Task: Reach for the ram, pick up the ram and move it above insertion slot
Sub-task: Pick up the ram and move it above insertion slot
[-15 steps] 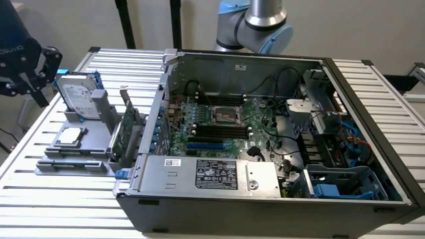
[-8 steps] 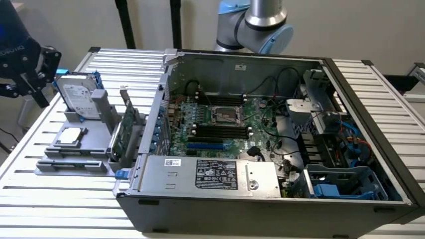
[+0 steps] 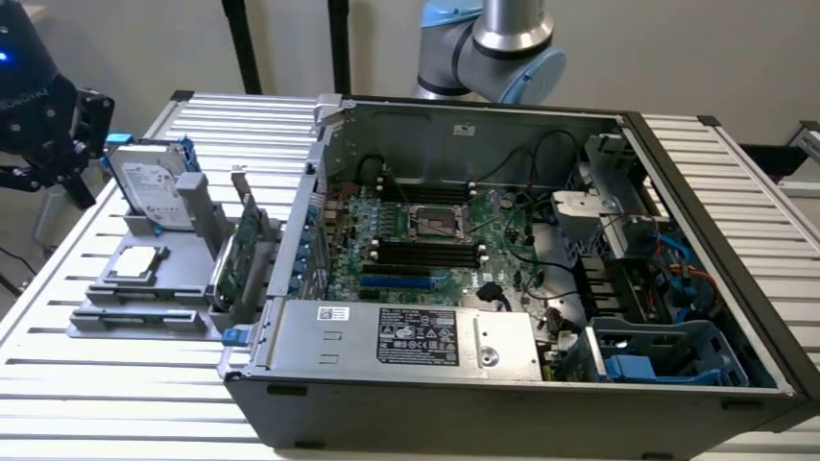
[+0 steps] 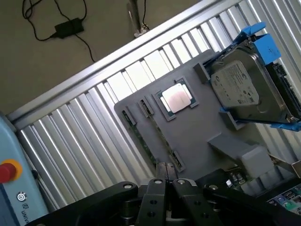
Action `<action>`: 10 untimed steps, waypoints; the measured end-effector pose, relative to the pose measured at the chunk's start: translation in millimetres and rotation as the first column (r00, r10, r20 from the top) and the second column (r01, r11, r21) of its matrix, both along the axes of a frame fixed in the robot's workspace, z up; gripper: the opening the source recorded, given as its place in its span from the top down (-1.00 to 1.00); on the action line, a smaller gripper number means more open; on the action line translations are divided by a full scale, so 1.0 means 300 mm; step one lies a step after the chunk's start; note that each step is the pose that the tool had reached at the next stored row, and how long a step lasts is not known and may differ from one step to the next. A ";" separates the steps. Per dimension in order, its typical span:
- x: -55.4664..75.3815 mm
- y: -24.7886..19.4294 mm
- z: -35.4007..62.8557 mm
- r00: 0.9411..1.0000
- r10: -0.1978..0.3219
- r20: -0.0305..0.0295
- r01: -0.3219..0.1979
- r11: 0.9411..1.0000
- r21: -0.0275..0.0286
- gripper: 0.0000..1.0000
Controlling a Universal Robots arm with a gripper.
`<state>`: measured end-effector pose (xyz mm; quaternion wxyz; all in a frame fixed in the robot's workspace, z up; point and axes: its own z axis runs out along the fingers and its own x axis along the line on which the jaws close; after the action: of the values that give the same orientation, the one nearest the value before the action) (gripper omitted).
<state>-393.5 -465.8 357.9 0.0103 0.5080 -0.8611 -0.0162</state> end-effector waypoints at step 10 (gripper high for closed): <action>0.000 0.000 -0.008 0.983 0.182 0.001 -0.182 0.983 0.000 0.79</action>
<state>-393.5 -465.8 355.4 0.0112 0.5845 -0.8112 -0.0148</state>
